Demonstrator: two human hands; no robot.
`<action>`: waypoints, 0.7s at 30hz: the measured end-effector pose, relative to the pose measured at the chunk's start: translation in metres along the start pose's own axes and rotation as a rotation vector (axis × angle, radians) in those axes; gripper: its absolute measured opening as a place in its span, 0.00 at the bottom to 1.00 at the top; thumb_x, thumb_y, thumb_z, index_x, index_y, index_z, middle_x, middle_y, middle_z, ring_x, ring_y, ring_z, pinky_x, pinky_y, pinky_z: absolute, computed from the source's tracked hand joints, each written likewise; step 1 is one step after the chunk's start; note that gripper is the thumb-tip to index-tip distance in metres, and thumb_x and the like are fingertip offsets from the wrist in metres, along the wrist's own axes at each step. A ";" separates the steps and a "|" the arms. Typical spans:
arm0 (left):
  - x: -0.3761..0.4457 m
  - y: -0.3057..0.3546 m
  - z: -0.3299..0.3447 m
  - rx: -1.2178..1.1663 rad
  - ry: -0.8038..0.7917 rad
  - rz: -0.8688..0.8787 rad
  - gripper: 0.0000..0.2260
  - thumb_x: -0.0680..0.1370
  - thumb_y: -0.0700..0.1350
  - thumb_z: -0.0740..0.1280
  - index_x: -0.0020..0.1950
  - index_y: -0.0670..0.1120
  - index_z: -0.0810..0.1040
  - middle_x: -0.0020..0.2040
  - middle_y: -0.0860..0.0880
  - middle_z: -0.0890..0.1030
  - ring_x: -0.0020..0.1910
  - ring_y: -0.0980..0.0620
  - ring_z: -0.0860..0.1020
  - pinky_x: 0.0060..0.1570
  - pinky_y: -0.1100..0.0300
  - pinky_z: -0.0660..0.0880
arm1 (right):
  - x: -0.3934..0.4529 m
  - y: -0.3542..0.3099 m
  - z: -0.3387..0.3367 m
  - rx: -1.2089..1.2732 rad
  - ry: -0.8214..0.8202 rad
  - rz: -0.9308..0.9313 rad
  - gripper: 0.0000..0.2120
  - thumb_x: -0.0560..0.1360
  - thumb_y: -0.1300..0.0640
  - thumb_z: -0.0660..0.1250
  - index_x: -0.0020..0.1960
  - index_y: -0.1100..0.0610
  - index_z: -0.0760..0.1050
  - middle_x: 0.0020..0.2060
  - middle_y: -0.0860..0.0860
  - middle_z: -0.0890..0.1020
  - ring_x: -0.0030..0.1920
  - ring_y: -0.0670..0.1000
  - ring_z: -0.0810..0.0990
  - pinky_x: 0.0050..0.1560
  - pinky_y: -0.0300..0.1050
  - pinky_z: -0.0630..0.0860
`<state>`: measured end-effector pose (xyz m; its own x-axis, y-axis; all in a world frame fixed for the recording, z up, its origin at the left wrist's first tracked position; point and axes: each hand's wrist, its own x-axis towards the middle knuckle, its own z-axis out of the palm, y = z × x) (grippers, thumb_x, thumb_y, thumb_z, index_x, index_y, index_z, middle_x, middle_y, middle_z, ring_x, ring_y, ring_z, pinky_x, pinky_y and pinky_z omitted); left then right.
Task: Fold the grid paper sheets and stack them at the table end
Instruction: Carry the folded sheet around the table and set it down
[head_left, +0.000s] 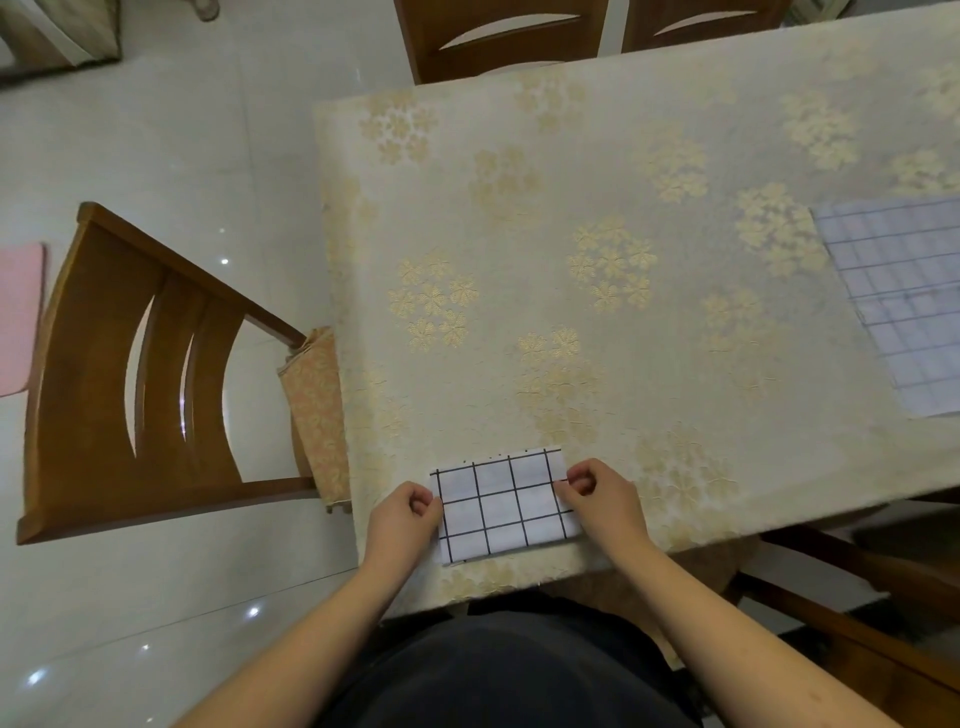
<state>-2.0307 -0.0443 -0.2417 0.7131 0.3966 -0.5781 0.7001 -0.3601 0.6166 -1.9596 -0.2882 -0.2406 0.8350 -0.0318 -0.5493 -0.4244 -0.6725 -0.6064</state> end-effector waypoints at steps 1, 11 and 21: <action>0.000 -0.001 0.000 -0.003 0.004 0.000 0.03 0.76 0.44 0.69 0.42 0.47 0.77 0.37 0.46 0.81 0.35 0.51 0.77 0.34 0.64 0.71 | -0.001 0.000 0.000 0.009 0.000 0.000 0.06 0.73 0.52 0.72 0.47 0.51 0.77 0.38 0.47 0.81 0.40 0.47 0.80 0.40 0.38 0.75; -0.003 -0.009 -0.001 0.611 0.259 0.736 0.18 0.73 0.52 0.70 0.59 0.46 0.76 0.57 0.47 0.78 0.57 0.47 0.76 0.53 0.53 0.74 | -0.013 0.004 0.010 -0.272 0.160 -0.405 0.17 0.79 0.47 0.60 0.65 0.52 0.73 0.57 0.46 0.77 0.57 0.48 0.75 0.60 0.45 0.71; 0.014 -0.022 0.024 0.970 -0.123 0.819 0.32 0.81 0.62 0.52 0.79 0.43 0.55 0.79 0.46 0.53 0.78 0.49 0.52 0.73 0.50 0.53 | -0.009 0.009 0.051 -0.802 -0.022 -0.530 0.33 0.78 0.42 0.52 0.78 0.57 0.54 0.77 0.55 0.59 0.77 0.52 0.54 0.74 0.51 0.49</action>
<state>-2.0353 -0.0509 -0.2761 0.9095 -0.2950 -0.2929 -0.2421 -0.9486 0.2036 -1.9887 -0.2558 -0.2705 0.8391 0.4300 -0.3331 0.3788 -0.9015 -0.2095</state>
